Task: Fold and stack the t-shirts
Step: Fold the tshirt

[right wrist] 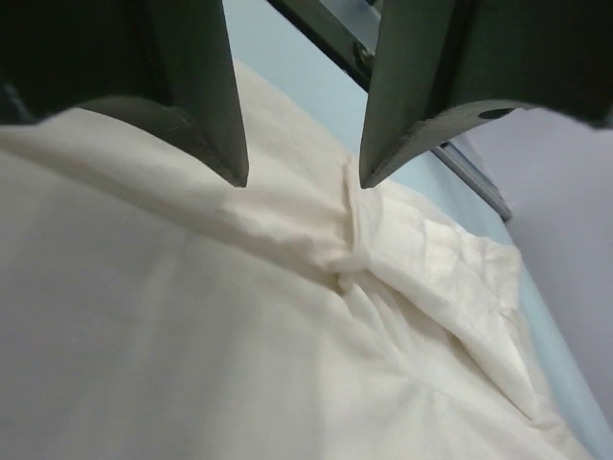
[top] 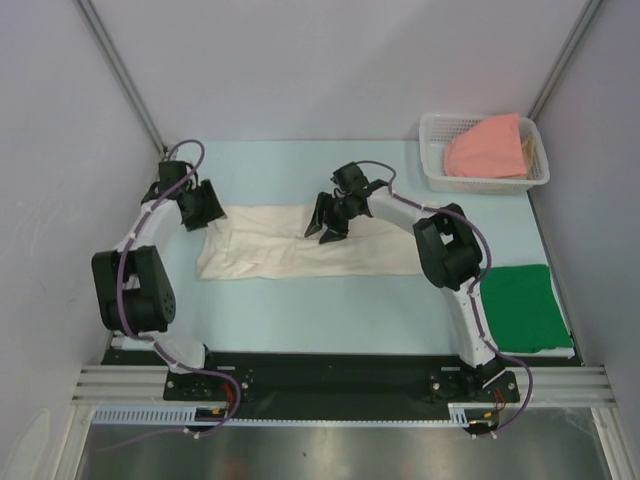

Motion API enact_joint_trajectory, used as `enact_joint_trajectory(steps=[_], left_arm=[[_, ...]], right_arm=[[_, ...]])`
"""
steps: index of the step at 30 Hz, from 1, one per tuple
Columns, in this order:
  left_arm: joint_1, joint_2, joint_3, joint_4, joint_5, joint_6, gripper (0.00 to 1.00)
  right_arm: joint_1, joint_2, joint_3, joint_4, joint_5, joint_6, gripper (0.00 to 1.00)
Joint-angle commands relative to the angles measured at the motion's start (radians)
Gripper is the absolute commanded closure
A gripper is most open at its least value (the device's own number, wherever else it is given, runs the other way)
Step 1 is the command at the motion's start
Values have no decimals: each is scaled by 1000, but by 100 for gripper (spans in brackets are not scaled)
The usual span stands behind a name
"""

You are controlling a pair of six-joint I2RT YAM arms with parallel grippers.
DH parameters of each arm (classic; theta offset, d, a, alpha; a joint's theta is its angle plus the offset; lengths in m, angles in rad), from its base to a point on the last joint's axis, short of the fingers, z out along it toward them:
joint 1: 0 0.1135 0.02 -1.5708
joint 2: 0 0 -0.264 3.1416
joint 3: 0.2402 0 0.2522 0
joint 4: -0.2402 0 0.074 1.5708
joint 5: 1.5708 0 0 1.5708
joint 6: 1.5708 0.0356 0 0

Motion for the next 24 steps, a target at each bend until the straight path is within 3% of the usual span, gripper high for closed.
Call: enact_joint_trajectory(steps=[1,6,7,9,12,15,24], left_arm=[[-22,-153,60,-86,-97,20,41],[-25,-361,-144,-82,-92,-95,48],[-24,-404,-184,-74,-115,-148,40],[-22,-502,-285,-80,-146,-208,39],[-22,-553,-376,-133,-194,-323,39],[-8,-622,-491,-73,-166,-438,38],[41,-638,-646,47,-159,-561,35]], right_arm=[[-61,-186,26,-274,97,-186,42],[-196,-353,-139,-382,232,-298,34],[-212,-407,-165,-390,254,-312,34],[-258,-459,-246,-402,268,-341,29],[-295,-553,-361,-387,259,-347,27],[-328,-599,-432,-370,211,-351,26],[-368,-647,-576,-302,101,-335,26]])
